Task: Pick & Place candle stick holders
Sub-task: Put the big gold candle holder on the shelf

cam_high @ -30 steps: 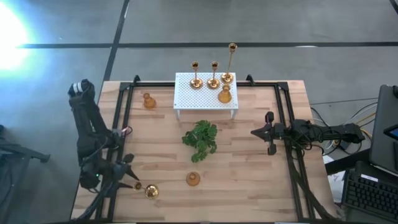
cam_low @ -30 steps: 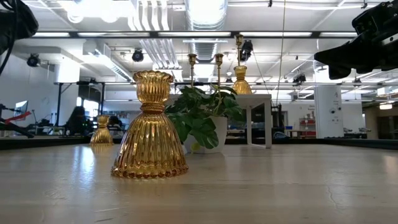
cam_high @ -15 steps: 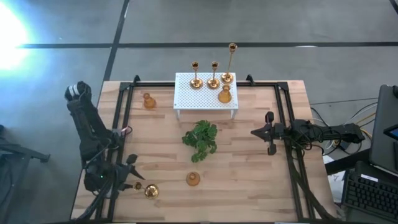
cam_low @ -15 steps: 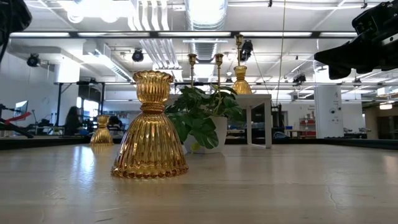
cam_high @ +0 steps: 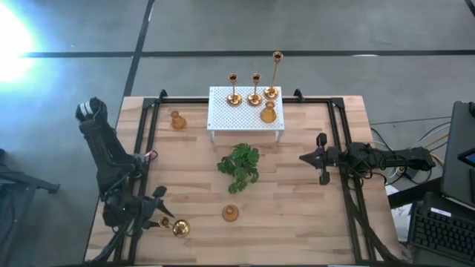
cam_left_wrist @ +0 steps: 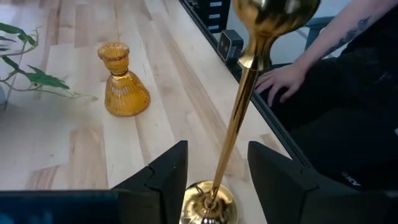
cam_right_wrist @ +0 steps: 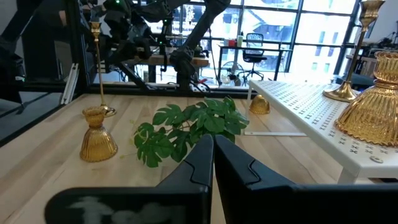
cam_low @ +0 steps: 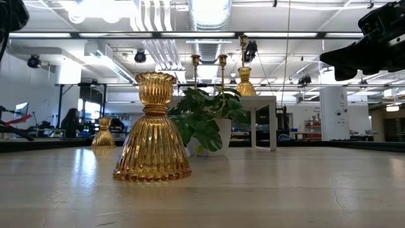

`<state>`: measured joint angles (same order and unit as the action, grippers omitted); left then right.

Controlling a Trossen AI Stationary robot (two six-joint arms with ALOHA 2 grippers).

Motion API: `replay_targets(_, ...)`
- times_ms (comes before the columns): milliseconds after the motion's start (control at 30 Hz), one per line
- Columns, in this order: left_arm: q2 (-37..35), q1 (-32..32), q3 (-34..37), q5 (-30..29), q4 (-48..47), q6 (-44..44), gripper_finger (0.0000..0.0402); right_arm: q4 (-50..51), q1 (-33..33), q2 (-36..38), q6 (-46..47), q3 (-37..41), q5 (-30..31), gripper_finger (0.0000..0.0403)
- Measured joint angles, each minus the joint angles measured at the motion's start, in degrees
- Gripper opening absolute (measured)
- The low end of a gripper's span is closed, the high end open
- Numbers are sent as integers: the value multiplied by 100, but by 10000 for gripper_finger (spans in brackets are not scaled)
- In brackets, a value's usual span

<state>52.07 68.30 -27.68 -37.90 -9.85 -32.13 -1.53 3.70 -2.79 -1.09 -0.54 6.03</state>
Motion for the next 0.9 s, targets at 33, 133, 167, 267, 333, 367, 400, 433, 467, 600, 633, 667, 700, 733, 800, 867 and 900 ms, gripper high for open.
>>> replay_targets(33,0,-24,0,45,1,4,172,-1,0,0,0,0,1,9)
replay_targets(133,0,-89,0,202,23,8,172,-1,0,0,1,0,-1,9)
replay_targets(167,0,-111,0,260,54,11,172,1,0,0,1,0,-1,9)
replay_targets(267,0,-162,0,333,239,181,172,-1,0,0,0,0,0,9)
replay_targets(333,0,-182,0,375,343,331,172,-1,0,0,1,0,-1,9)
replay_targets(367,0,-192,0,392,357,378,172,1,0,0,0,0,1,9)
replay_targets(400,0,-204,0,403,361,403,172,0,0,0,-1,0,1,9)
replay_targets(433,0,-216,0,410,361,406,172,-2,0,0,-1,0,0,9)
replay_targets(467,0,-225,0,419,363,406,172,1,1,0,0,0,-1,9)
replay_targets(600,28,-278,0,450,396,456,172,-2,0,0,-1,0,-1,9)
replay_targets(633,40,-300,0,479,401,484,172,0,0,0,-2,0,1,9)
replay_targets(667,58,-325,0,508,412,515,170,1,0,0,-1,0,2,9)
replay_targets(700,73,-351,0,550,435,549,167,1,0,0,1,0,-1,9)
replay_targets(733,86,-379,0,585,460,579,162,0,1,0,0,0,1,9)
replay_targets(800,107,-426,0,662,523,675,150,0,0,0,-2,0,-1,9)
replay_targets(867,107,-465,0,704,536,732,134,0,0,0,1,0,0,9)
replay_targets(900,107,-474,0,707,535,766,126,0,0,0,1,0,2,9)
